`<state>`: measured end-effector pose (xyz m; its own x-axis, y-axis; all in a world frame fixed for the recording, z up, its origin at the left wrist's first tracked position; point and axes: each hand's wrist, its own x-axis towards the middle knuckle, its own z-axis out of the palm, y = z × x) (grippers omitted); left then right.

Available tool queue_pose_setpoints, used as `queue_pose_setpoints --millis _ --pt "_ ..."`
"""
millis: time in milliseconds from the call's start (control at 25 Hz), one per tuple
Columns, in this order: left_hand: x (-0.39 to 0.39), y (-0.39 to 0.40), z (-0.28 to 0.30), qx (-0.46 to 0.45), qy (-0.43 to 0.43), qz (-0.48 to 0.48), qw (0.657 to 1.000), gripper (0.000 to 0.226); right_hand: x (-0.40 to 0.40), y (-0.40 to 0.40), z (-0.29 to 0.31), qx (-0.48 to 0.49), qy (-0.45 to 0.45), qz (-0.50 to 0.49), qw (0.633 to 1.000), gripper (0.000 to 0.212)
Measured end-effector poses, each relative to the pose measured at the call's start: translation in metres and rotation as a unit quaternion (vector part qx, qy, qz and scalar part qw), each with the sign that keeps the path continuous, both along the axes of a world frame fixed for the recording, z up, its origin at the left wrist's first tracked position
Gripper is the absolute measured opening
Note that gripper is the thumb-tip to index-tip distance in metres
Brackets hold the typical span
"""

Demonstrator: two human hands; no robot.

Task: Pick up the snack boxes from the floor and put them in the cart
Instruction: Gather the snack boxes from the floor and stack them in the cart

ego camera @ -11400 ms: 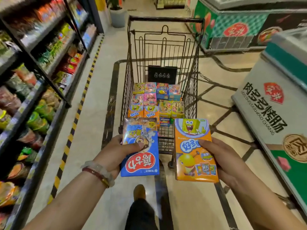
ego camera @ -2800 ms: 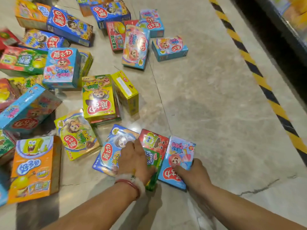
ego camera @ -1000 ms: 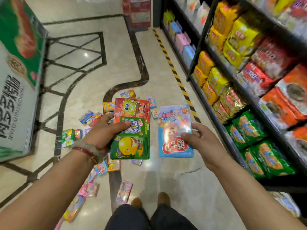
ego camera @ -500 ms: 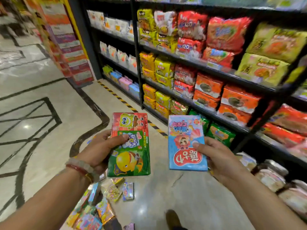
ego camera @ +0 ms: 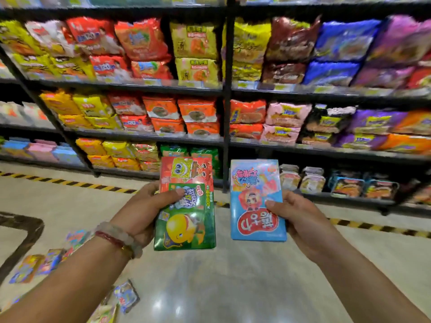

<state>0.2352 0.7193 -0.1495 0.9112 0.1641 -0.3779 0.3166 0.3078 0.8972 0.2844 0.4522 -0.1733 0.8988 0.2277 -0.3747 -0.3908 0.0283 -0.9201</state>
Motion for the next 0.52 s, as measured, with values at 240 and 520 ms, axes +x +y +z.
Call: queue_pose_setpoints --millis 240,520 --pt "0.028 -0.172 0.007 -0.001 -0.011 -0.147 0.989 0.042 -0.049 -0.178 0.0 0.015 -0.016 -0.124 0.992 0.05" --pt "0.043 -0.415 -0.007 -0.011 0.014 -0.336 0.942 0.064 -0.132 -0.391 -0.008 0.004 -0.017 -0.322 0.947 0.024"
